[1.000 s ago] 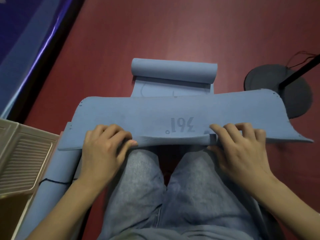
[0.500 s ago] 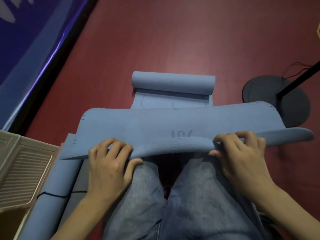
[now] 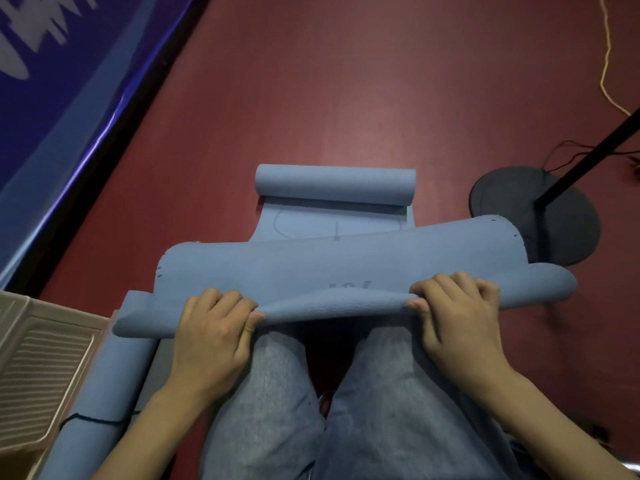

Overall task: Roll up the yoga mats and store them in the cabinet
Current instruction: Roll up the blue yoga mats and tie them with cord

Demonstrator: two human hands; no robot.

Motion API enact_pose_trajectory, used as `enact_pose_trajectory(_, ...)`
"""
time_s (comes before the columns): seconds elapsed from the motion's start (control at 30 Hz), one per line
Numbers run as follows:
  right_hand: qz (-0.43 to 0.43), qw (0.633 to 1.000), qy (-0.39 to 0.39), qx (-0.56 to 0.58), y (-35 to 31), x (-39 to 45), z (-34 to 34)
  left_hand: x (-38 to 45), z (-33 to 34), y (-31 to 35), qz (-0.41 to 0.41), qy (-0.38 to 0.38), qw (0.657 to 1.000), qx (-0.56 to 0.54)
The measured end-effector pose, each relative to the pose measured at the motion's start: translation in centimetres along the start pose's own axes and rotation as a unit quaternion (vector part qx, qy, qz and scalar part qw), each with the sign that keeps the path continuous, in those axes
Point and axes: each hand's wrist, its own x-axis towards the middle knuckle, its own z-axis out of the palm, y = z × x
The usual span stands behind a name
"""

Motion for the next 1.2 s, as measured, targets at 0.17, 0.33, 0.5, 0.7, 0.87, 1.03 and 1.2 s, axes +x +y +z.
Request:
enact_pose_trajectory(0.17,-0.017,0.994,-0.034,0.100,0.2,-0.5,-2.5,-0.5,-2.3,-1.2,0.004,-0.051,0.996,-0.069)
enact_pose_trajectory(0.33,0.040,0.983,-0.078,0.160,0.1,-2.7,-1.0,-1.9,-1.4,-0.8,-0.030,-0.088,0.992,-0.083)
enact_pose_trajectory(0.5,0.038,0.985,-0.036,0.165,1.0,-1.7,-0.8,-1.5,-1.8,-0.1,-0.142,-0.110,0.975,-0.128)
enact_pose_trajectory(0.7,-0.041,0.997,0.018,0.061,0.2,-2.6,-1.5,-0.4,-1.8,0.3,-0.186,-0.094,0.972,-0.112)
enact_pose_trajectory(0.87,-0.108,0.989,-0.011,-0.099,-0.9,-2.5,-3.2,-0.9,-1.3,0.9,-0.166,-0.045,0.984,-0.052)
enact_pose_trajectory(1.03,-0.105,0.982,-0.045,-0.148,-1.3,-1.9,-2.5,-2.1,-1.0,4.0,-0.052,0.006,0.998,0.029)
enact_pose_trajectory(1.2,-0.092,0.983,-0.053,-0.147,-1.4,-1.6,-2.5,-2.7,-1.1,4.7,0.010,0.029,0.995,0.092)
